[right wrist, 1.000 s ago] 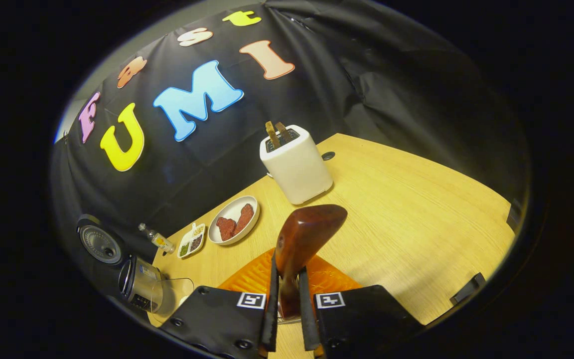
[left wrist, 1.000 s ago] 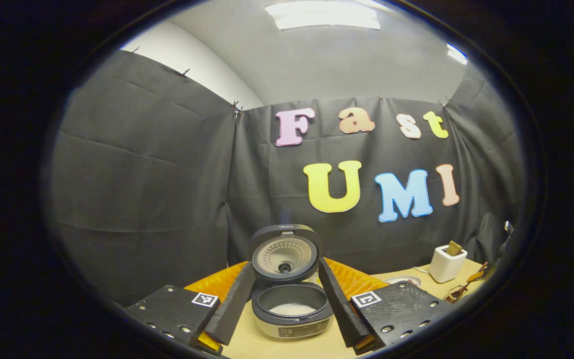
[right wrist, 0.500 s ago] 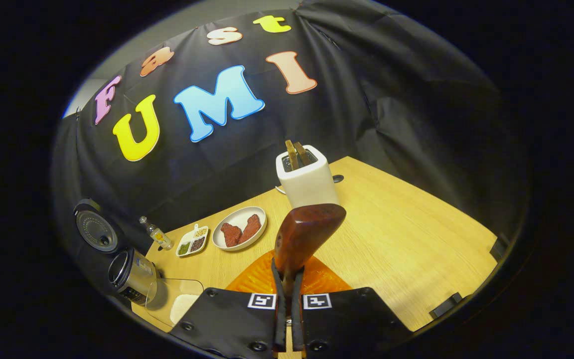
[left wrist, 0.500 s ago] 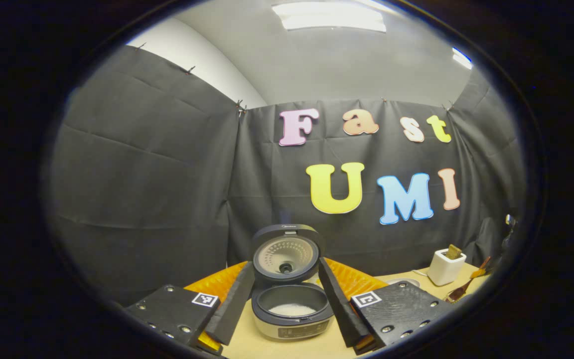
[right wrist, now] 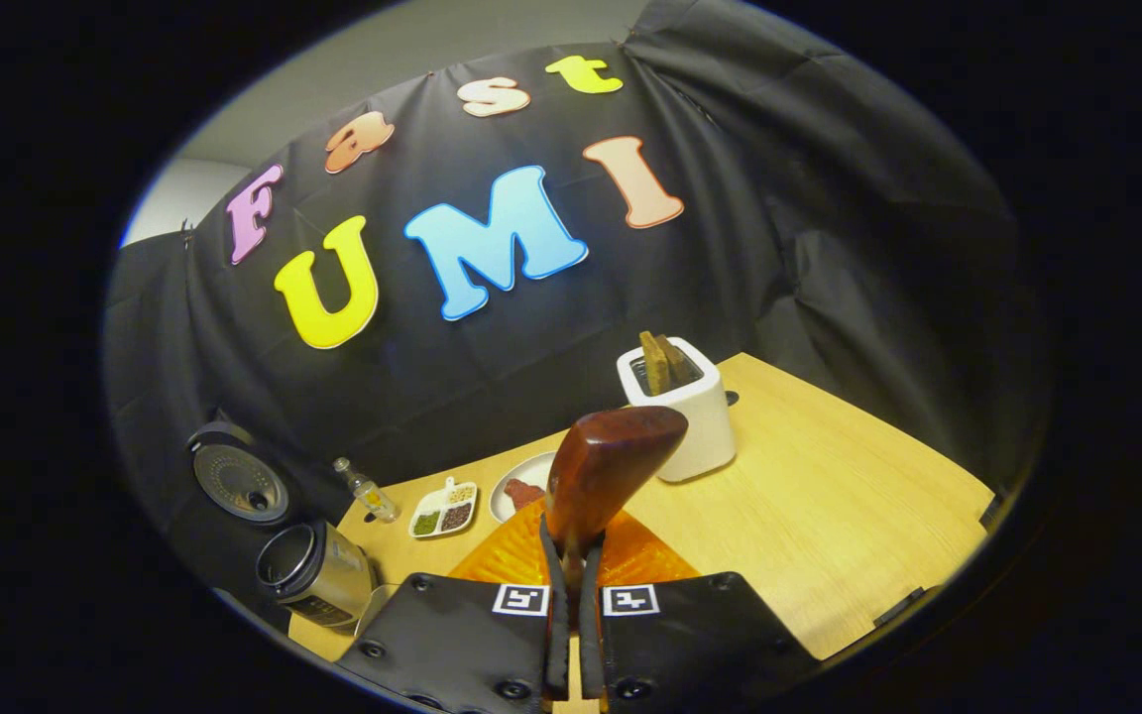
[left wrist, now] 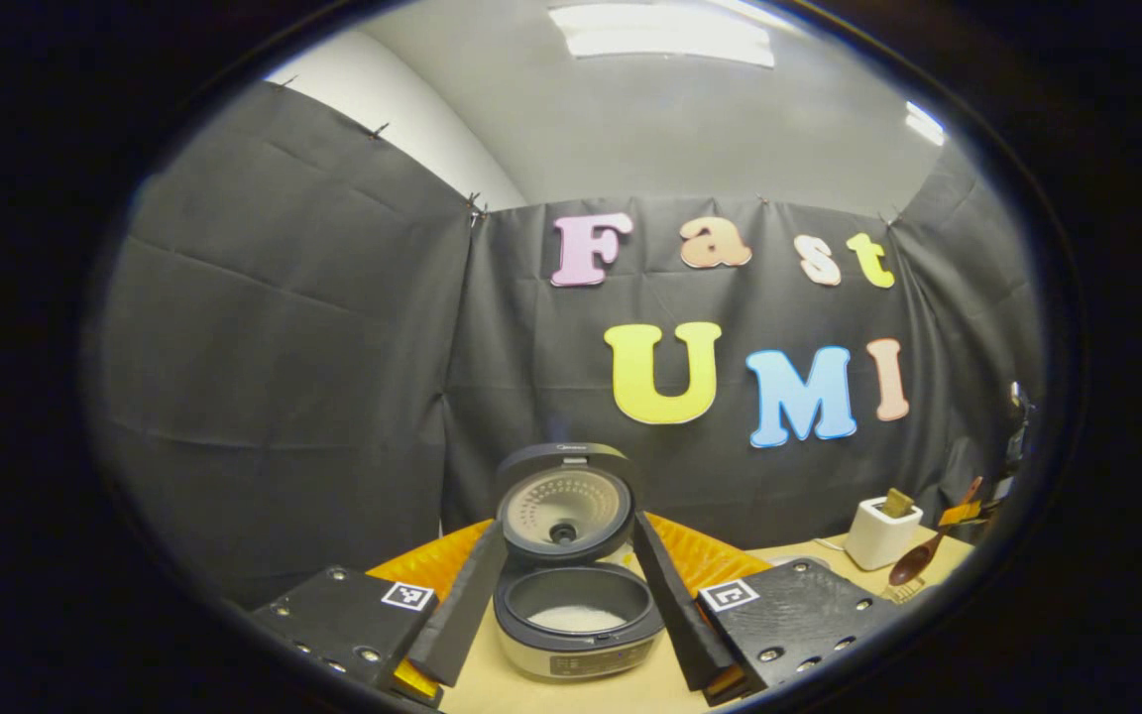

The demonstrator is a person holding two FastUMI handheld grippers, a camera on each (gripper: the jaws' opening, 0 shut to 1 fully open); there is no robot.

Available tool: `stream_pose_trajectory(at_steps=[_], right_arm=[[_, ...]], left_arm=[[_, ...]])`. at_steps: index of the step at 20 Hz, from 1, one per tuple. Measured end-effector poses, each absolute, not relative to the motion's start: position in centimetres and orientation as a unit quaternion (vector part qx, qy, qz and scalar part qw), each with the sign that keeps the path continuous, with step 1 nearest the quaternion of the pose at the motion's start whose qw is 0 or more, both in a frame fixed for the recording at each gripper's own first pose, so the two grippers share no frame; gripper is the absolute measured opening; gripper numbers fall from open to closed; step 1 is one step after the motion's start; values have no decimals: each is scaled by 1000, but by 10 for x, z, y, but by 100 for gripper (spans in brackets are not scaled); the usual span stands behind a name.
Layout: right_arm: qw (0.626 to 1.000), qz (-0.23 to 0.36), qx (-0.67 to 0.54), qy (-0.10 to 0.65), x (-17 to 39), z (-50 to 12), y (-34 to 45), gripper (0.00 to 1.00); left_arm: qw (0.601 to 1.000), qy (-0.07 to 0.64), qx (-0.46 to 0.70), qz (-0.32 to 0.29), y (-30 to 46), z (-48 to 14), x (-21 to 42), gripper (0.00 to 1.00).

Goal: Close the left gripper, press the button to open the rice cooker; take a wooden spoon from the chopstick holder with the right hand, scoop a spoonful of rice and pour it into the rice cooker, then put the wooden spoon back into the chopstick holder.

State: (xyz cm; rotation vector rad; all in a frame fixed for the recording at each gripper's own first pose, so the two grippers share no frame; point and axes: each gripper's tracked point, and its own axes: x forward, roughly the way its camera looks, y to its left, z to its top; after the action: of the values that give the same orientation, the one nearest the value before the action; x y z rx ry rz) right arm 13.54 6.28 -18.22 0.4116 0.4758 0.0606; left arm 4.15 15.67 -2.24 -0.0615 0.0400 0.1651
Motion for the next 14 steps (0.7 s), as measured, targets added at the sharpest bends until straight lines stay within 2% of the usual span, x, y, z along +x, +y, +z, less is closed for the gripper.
stream_pose_trajectory(at_steps=[1, 4, 5, 8, 12, 14], right_arm=[[951, 39, 200, 235, 135, -181, 73, 6], [950, 71, 188, 237, 134, -177, 107, 6], [951, 81, 184, 236, 133, -177, 117, 6], [952, 107, 164, 235, 130, -174, 146, 5], [952, 133, 130, 244, 125, -187, 179, 6], [951, 140, 110, 253, 122, -199, 192, 6]], left_arm=[[996, 22, -30, 82, 159, -25, 44, 79], [996, 24, -29, 83, 165, -28, 48, 79], [996, 25, -29, 84, 168, -29, 49, 82], [996, 26, -31, 84, 173, -32, 52, 79], [995, 33, -29, 87, 183, -40, 53, 81], [995, 37, -32, 89, 190, -46, 53, 79]])
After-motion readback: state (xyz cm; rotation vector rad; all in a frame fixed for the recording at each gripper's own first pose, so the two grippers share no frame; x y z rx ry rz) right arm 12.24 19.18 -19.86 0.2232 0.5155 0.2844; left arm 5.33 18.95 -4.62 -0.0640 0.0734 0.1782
